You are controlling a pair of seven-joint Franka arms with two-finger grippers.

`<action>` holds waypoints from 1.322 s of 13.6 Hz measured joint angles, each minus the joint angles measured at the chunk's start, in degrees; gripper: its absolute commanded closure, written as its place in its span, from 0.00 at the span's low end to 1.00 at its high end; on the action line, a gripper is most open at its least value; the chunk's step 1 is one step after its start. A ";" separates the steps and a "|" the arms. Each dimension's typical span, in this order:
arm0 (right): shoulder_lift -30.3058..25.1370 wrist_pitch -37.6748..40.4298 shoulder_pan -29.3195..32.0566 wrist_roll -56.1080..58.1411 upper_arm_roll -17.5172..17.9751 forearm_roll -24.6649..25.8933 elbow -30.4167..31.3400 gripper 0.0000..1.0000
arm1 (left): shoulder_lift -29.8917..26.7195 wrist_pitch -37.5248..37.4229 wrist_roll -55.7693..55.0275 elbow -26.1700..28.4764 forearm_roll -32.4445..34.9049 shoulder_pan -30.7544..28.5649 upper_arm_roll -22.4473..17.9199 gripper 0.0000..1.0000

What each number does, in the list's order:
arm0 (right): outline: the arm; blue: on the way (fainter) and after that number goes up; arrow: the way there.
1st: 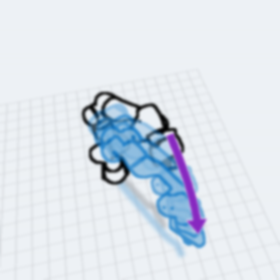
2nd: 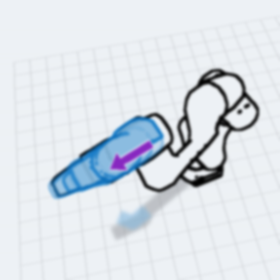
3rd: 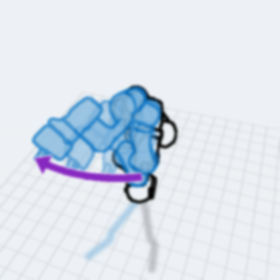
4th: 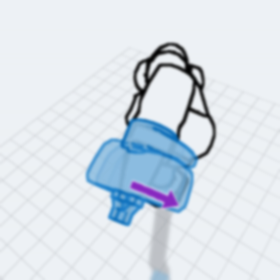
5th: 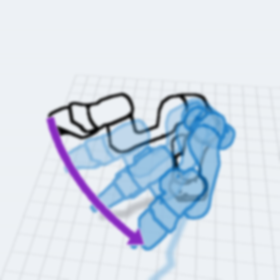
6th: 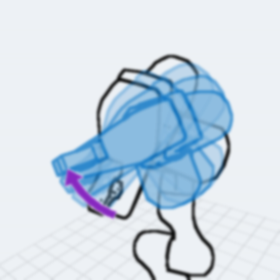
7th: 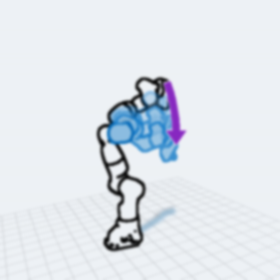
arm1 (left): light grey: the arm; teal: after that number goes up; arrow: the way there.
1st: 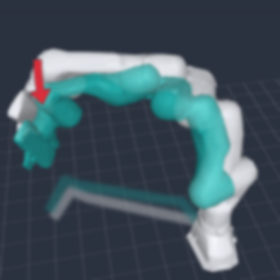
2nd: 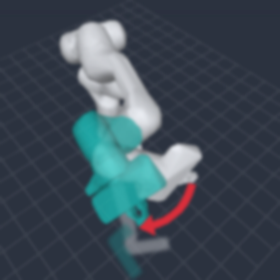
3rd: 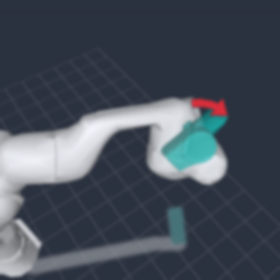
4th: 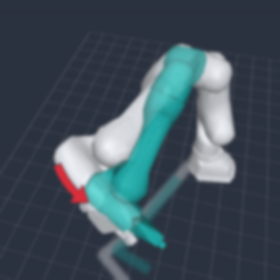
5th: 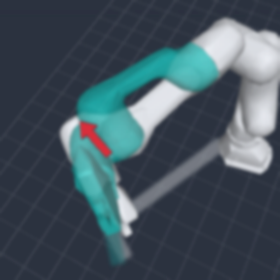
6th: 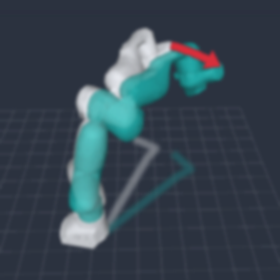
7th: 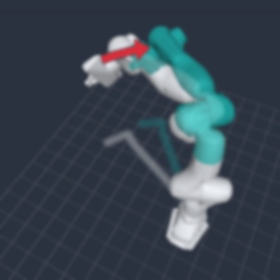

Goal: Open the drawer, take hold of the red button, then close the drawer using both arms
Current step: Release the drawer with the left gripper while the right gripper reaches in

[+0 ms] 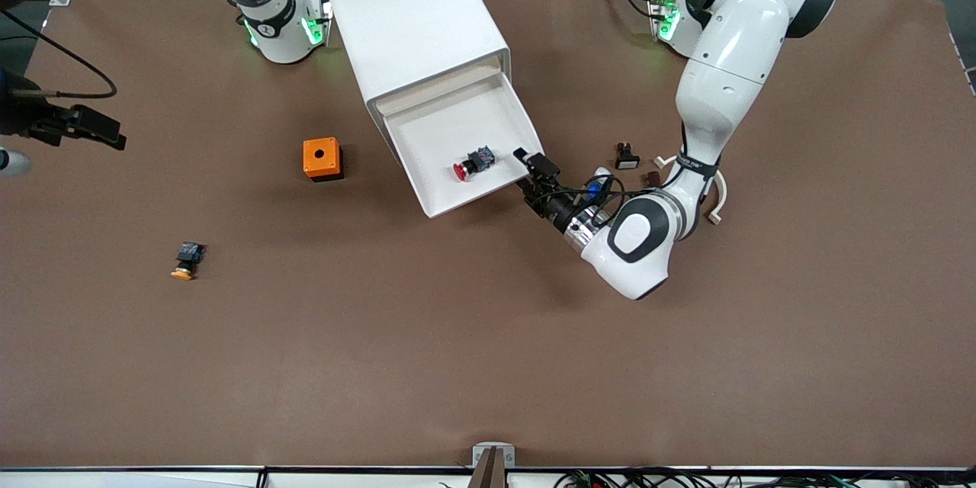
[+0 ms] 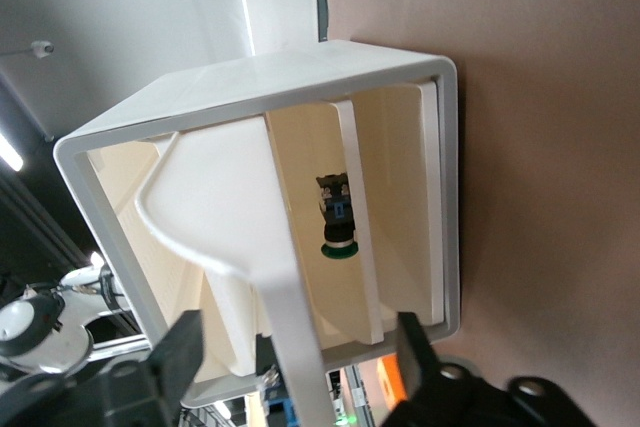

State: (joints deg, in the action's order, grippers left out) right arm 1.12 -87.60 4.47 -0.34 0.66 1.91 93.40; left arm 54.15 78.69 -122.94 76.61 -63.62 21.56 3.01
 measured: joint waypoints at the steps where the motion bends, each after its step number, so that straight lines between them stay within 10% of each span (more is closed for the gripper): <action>1: 1.08 -0.89 0.00 0.00 -0.08 0.24 -0.17 0.00 | -0.06 0.00 1.08 -0.82 0.00 -0.12 0.00 0.00; 9: 3.10 -0.69 -3.68 -19.83 -0.04 -2.80 -0.96 0.00 | -1.07 -0.02 16.78 -5.36 2.83 -4.06 -0.46 0.00; 18: 3.69 -14.61 -31.69 -68.96 0.55 -7.37 4.91 0.00 | -4.26 6.88 49.20 -6.60 21.28 -3.78 -0.81 0.00</action>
State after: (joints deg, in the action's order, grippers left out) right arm 4.81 -102.21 -27.23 -69.30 1.22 -5.46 98.32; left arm 49.89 85.57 -73.74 70.02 -42.35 17.78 2.20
